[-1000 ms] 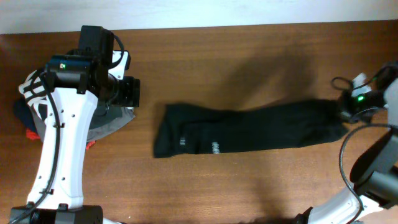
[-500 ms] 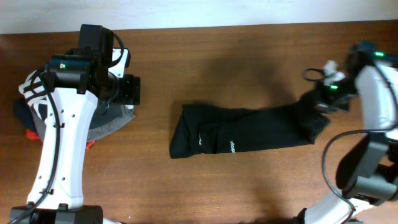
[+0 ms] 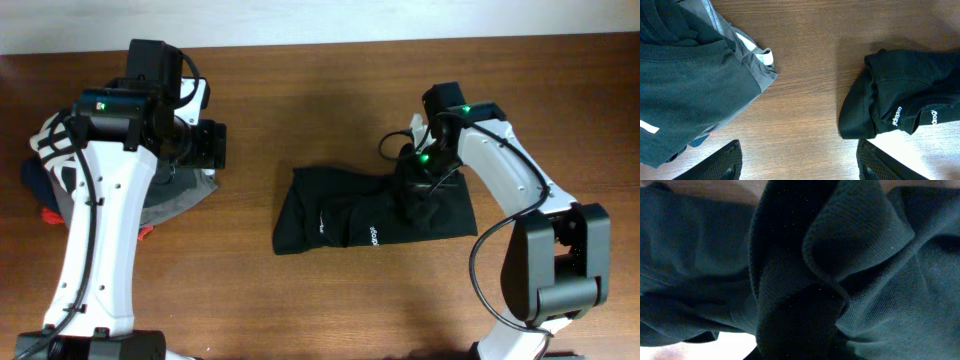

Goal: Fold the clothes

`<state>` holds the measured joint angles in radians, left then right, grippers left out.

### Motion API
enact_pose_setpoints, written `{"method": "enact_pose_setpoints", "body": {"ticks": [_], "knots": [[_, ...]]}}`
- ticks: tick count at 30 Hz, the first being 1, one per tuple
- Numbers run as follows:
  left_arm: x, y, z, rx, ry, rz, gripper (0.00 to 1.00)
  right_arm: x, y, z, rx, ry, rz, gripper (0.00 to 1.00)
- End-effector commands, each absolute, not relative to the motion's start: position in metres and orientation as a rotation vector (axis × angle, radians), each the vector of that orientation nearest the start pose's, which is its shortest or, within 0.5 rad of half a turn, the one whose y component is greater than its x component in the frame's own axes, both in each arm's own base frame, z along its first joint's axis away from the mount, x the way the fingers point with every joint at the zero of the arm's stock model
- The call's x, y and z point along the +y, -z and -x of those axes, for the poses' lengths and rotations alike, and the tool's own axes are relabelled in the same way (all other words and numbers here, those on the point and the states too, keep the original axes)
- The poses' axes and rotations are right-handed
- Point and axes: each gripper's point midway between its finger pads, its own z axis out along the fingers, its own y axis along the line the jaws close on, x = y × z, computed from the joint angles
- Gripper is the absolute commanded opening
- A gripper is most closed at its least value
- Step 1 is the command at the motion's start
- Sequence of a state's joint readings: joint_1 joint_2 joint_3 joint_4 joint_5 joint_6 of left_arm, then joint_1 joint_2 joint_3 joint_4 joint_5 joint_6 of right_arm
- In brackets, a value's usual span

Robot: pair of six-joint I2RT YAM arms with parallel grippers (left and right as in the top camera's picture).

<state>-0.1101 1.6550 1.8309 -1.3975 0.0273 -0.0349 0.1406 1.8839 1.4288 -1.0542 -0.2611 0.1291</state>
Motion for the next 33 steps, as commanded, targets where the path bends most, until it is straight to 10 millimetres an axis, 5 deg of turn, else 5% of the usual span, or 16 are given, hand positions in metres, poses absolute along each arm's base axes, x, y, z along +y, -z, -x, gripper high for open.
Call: {"method": "enact_pose_setpoints", "body": {"ticks": [1, 4, 8, 14, 20, 24, 28, 30, 33], "knots": [[-0.045, -0.251, -0.354, 2.781, 0.087, -0.118, 0.76, 0.099, -0.078, -0.348, 3.087, -0.451, 0.0, 0.22], [-0.045, -0.251, -0.355, 2.78, 0.087, -0.118, 0.77, 0.098, -0.084, -0.344, 3.083, -0.449, 0.072, 0.24], [-0.045, -0.252, -0.357, 2.77, 0.088, -0.117, 0.77, 0.108, -0.088, -0.338, 3.091, -0.545, 0.074, 0.58], [-0.045, -0.252, -0.359, 2.764, 0.088, -0.117, 0.79, 0.113, -0.1, -0.343, 3.034, -0.591, 0.136, 0.62], [-0.046, -0.237, -0.358, 2.81, 0.088, -0.118, 0.82, 0.14, -0.146, -0.351, 2.786, -0.912, 0.443, 0.61], [-0.057, -0.205, -0.35, 2.89, 0.181, -0.132, 0.84, 0.111, -0.147, -0.361, 2.812, -0.77, 0.332, 0.56], [-0.079, -0.164, -0.343, 2.929, 0.378, -0.151, 0.85, 0.044, -0.128, -0.369, 2.934, -0.378, -0.041, 0.5], [-0.1, -0.145, -0.342, 2.898, 0.567, -0.172, 0.83, 0.031, -0.125, -0.37, 2.938, -0.336, -0.097, 0.36], [-0.125, -0.121, -0.341, 2.831, 0.792, -0.204, 0.78, 0.023, -0.123, -0.369, 2.946, -0.335, -0.134, 0.31]]}}
